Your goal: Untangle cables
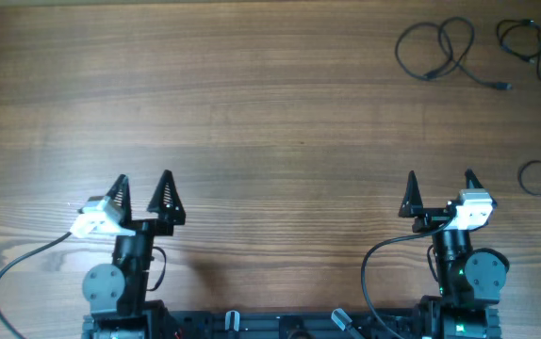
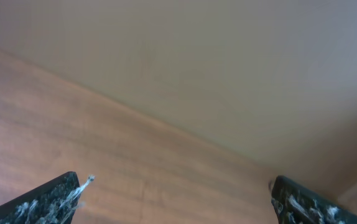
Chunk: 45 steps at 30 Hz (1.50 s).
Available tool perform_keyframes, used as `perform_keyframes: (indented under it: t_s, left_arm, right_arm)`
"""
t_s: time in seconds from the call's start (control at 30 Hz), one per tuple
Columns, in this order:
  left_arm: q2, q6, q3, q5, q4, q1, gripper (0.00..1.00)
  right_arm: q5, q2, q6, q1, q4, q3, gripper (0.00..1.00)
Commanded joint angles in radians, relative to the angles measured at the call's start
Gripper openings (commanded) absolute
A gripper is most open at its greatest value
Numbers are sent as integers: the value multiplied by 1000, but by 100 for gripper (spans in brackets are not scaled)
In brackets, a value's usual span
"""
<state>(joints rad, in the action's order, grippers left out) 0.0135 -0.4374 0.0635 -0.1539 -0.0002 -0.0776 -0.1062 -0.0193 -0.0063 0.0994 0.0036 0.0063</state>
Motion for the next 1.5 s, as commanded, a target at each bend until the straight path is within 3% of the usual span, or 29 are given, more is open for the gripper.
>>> perform_keyframes:
  t_s: [0.0,0.07,0.27,1.47]
  left_arm:
    - [-10,38,-59,57,-14,23,100]
    - [-10,50,-58,92,-77,23,100]
    - [-10,304,-58,71,-76,22,100]
    - [-8,296,-58,69,-71,21,100]
  right_arm:
    - [13,7,-18,-5,2,-1,100]
    - [13,7,-18,-5,2,-1,100]
    - [13,7,-18,-5,2,-1,100]
    - [13,7,-17,-5,2,-1,100]
